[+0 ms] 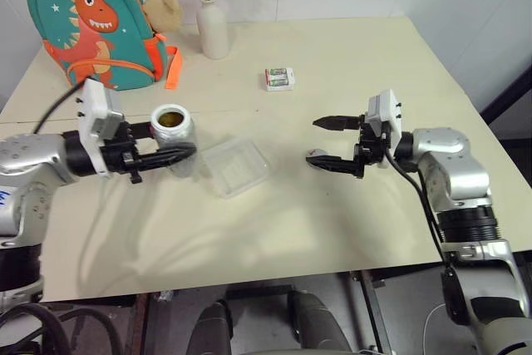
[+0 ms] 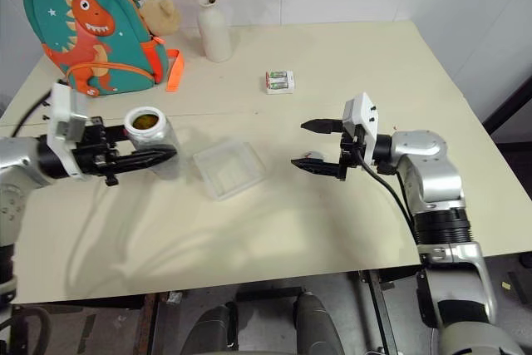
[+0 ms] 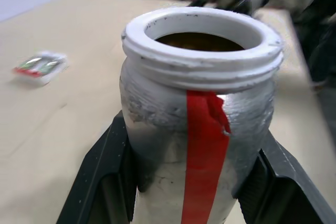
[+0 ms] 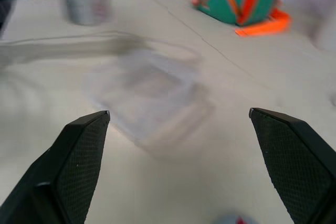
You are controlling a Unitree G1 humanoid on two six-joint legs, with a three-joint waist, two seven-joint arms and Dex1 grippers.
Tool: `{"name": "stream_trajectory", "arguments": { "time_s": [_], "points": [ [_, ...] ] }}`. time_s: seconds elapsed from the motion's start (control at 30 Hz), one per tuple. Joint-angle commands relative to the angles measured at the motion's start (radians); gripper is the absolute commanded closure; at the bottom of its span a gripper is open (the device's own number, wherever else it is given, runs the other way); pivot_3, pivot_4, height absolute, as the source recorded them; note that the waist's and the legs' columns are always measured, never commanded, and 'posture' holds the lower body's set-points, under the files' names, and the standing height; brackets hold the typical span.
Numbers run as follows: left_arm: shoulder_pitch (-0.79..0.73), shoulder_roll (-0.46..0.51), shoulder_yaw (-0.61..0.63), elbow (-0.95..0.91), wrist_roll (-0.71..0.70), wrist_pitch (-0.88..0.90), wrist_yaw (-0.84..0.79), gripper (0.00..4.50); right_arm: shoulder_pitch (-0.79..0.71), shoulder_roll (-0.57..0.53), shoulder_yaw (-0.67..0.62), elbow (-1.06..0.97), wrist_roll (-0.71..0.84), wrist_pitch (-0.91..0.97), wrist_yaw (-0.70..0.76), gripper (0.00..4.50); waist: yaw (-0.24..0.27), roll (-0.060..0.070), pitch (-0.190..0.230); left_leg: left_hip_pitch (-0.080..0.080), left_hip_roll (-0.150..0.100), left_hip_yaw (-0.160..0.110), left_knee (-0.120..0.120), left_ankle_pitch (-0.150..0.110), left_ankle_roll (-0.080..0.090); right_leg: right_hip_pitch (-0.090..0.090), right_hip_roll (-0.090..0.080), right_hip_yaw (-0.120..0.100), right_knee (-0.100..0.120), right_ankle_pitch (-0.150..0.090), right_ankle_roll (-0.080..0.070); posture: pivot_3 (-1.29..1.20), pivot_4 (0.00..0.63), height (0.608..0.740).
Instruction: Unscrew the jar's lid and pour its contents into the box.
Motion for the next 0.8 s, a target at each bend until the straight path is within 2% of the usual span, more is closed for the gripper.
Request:
{"name": "stream_trajectory", "arguments": {
  "time_s": [0.03, 0.17, 0.37, 0.47, 0.7, 0.8],
  "points": [
    [0.001, 0.058, 0.044, -0.006, 0.037, 0.014, 0.039, 2.52, -0.031, -0.028, 0.004, -0.120, 0.052, 0.074, 0.016, 0.03, -0.001, 0.000, 0.000, 0.000, 0.000, 0.000, 0.000, 0.000, 0.000, 0.000, 0.000, 0.000, 0.000, 0.000, 0.000, 0.00, 0.150, 0.740],
    [0.010, 0.080, 0.009, -0.027, 0.124, 0.035, 0.145, 2.52, -0.036, -0.025, 0.007, -0.144, 0.045, 0.090, -0.013, 0.03, 0.000, 0.000, 0.000, 0.000, 0.000, 0.000, 0.000, 0.000, 0.000, 0.000, 0.000, 0.000, 0.000, 0.000, -0.001, 0.00, 0.150, 0.740],
    [0.002, 0.008, -0.077, -0.082, 0.252, 0.004, 0.303, 2.52, -0.029, -0.013, 0.003, -0.112, 0.023, 0.076, -0.060, 0.03, 0.006, 0.000, 0.000, -0.001, 0.000, 0.000, 0.000, 0.000, 0.000, 0.000, 0.000, 0.000, -0.001, 0.000, -0.001, 0.00, 0.150, 0.740],
    [-0.037, 0.003, -0.190, -0.082, 0.377, -0.102, 0.314, 2.52, -0.004, -0.017, -0.004, -0.133, 0.036, 0.089, -0.072, 0.03, 0.012, 0.000, 0.000, -0.001, 0.000, 0.000, 0.000, 0.000, 0.000, -0.001, 0.000, 0.000, 0.000, 0.000, -0.001, 0.00, 0.150, 0.740],
    [-0.100, -0.043, -0.284, -0.046, 0.550, -0.272, 0.381, 2.52, 0.016, -0.005, -0.009, -0.137, 0.046, 0.095, -0.114, 0.03, 0.021, 0.000, 0.000, -0.001, 0.000, 0.001, 0.000, 0.000, 0.000, -0.001, 0.000, 0.000, 0.000, 0.000, -0.001, 0.00, 0.150, 0.740],
    [-0.160, -0.055, -0.339, -0.009, 0.718, -0.396, 0.480, 2.52, 0.024, 0.000, -0.010, -0.139, 0.051, 0.099, -0.128, 0.03, 0.027, 0.000, 0.000, -0.001, 0.000, 0.001, 0.000, 0.000, 0.001, -0.001, 0.000, 0.000, 0.000, 0.000, 0.000, 0.00, 0.150, 0.740]
  ]
}}
